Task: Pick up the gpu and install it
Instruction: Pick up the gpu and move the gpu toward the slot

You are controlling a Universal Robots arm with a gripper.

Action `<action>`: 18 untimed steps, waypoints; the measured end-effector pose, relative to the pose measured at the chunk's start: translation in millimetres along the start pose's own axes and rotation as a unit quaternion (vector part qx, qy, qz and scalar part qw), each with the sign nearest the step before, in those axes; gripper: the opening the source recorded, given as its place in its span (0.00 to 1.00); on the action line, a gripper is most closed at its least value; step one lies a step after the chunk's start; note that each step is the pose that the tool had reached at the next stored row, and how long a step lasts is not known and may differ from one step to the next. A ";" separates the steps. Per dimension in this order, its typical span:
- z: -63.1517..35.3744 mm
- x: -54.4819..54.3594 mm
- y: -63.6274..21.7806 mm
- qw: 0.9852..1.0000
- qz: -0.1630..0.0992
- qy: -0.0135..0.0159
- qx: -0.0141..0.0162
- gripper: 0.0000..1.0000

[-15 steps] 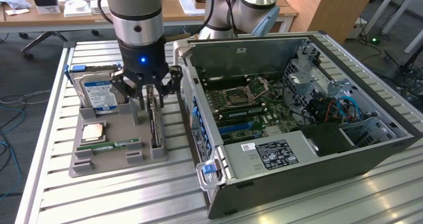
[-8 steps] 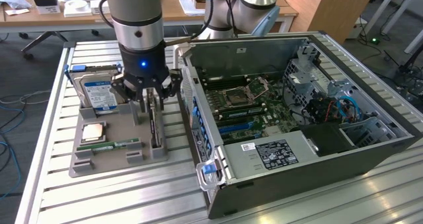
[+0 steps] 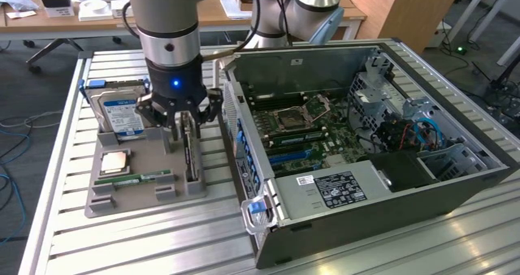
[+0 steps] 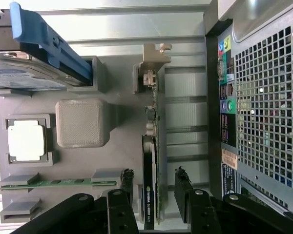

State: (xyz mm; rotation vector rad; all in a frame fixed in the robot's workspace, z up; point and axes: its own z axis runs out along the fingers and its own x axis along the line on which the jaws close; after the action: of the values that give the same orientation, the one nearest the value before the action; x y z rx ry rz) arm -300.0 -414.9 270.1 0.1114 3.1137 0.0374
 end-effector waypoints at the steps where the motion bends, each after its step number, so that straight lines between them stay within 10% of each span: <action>1: 0.4 0.3 0.0 1.000 0.000 0.000 0.000 0.47; 18: 7.0 1.7 -0.2 1.000 0.000 0.000 0.000 0.47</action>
State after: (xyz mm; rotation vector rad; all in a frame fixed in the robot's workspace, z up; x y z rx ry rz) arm -301.5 -414.9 263.1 0.1115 3.1137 0.0374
